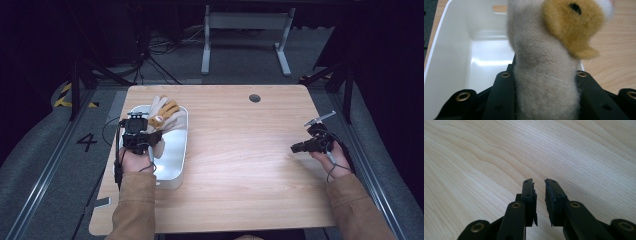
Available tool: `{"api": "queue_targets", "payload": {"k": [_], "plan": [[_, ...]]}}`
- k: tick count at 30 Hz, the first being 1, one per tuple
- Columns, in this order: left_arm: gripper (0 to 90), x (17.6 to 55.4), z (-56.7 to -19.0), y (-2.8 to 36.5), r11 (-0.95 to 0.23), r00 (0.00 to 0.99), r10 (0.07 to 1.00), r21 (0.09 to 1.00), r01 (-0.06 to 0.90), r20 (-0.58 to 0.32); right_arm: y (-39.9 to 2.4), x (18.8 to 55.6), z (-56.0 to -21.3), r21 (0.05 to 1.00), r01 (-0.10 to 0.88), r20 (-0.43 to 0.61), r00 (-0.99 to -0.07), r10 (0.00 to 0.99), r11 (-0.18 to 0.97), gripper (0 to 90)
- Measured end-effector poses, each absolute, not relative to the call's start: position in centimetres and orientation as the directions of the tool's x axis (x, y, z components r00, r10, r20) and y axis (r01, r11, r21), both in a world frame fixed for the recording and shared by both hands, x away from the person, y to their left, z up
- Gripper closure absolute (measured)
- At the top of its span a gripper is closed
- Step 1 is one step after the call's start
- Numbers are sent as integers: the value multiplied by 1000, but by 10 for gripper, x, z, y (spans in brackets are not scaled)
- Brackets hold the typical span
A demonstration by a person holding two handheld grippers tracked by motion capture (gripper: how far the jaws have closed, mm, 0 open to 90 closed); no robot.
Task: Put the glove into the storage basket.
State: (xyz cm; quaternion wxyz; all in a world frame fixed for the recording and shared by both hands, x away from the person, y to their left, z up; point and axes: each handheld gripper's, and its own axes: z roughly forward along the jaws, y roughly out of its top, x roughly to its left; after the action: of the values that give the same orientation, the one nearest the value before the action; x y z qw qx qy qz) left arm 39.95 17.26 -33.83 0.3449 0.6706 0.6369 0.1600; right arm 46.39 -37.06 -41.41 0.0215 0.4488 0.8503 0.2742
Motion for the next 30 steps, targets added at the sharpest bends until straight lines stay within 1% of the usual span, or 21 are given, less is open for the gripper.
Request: {"api": "queue_targets", "payload": {"k": [4, 10, 19, 24, 25, 30], "plan": [[690, 400, -337, 176, 73, 115, 966, 668, 741, -233, -371, 464, -414, 483, 751, 211, -598, 773, 449, 777], [689, 402, -343, 174, 66, 113, 968, 662, 747, -225, -372, 463, -412, 492, 749, 211, -597, 774, 444, 777], [689, 409, -365, 180, 82, 72, 971, 598, 797, -229, -372, 464, -412, 490, 750, 212, -597, 773, 444, 769], [689, 411, -369, 184, 86, 57, 970, 556, 827, -236, -372, 464, -413, 483, 753, 212, -597, 774, 448, 766], [689, 413, -371, 186, 91, 52, 967, 526, 846, -250, -372, 464, -413, 482, 754, 212, -595, 775, 447, 765], [688, 418, -377, 190, 93, 29, 967, 454, 886, -255, -371, 464, -414, 481, 752, 212, -598, 773, 450, 761]]}}
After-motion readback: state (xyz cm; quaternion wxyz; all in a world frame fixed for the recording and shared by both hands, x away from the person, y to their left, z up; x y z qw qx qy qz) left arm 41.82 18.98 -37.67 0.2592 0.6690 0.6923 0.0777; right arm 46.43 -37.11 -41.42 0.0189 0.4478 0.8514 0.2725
